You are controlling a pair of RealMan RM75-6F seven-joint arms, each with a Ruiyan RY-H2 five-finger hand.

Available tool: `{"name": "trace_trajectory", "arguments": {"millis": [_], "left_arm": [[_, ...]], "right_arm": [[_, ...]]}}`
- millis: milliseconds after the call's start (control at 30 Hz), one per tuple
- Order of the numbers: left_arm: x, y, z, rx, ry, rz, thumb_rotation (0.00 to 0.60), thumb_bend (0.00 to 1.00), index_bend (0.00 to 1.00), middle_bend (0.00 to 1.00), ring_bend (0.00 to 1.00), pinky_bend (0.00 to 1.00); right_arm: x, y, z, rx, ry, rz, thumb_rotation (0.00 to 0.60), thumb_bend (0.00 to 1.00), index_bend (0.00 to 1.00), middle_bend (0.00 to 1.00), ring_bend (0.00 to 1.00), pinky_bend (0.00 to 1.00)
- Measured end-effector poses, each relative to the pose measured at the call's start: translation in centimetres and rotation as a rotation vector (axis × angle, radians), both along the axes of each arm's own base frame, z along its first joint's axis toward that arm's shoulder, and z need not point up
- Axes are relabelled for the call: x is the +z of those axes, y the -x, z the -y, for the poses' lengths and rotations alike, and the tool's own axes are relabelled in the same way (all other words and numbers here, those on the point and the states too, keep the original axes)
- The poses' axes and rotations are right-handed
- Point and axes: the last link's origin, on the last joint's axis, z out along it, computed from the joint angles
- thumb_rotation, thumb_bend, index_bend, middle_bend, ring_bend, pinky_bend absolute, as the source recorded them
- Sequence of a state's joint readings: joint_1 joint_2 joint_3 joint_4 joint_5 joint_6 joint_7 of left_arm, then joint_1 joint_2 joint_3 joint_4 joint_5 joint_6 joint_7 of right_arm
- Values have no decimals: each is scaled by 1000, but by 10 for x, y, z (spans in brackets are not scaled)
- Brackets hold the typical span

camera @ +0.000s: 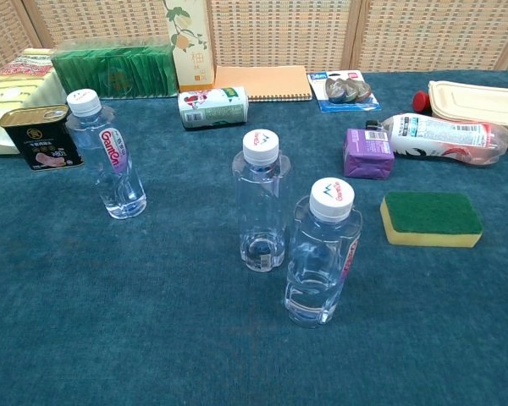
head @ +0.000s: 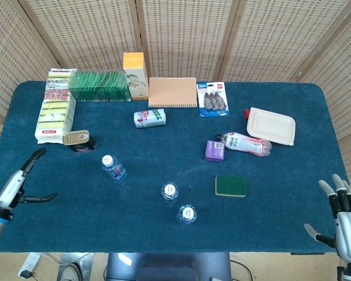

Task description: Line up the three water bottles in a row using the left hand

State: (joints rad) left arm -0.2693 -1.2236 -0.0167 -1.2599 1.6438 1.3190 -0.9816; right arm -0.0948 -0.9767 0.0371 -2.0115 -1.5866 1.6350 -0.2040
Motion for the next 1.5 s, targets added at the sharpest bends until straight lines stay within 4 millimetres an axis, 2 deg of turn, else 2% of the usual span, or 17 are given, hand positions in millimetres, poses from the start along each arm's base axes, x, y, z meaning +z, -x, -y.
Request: {"name": "trace_trajectory", "arguments": {"millis": [167,233,367,500,667,833,1033,1233,1500], "left_arm": [[-8,-6,-18,-36,24,39,600,76,0,0,0,0],[-11,-9,-18,-59,36,36,600,76,0,0,0,0],[-13,-18,-11,-129,49,34,600,76,0,0,0,4],[-13,-29,1,-215,34,45,600,76,0,0,0,58],[-21,-53,21,-349,61,93,600,76,0,0,0,93],[-42,-93,27,-450,151,162,600,76,0,0,0,93],[-74,-135,13,-477,244,216,600,78,0,0,0,94],[-102,-160,-9,-439,252,238,600,80,0,0,0,96],[-141,-185,-24,-423,311,260,600,80,0,0,0,108]], "right_arm": [[0,0,0,-2,0,3,600,0,135,0,0,0],[1,0,0,-2,2,4,600,0,136,0,0,0],[2,1,1,-7,5,9,600,0,136,0,0,0],[3,2,2,-11,5,13,600,0,136,0,0,0],[4,1,2,-10,8,18,600,0,136,0,0,0],[2,1,2,-6,-3,17,600,0,136,0,0,0],[2,1,2,-7,-7,19,600,0,137,0,0,0],[4,3,2,-11,-2,29,600,0,137,0,0,0],[6,4,3,-12,-1,37,600,0,138,0,0,0]]}}
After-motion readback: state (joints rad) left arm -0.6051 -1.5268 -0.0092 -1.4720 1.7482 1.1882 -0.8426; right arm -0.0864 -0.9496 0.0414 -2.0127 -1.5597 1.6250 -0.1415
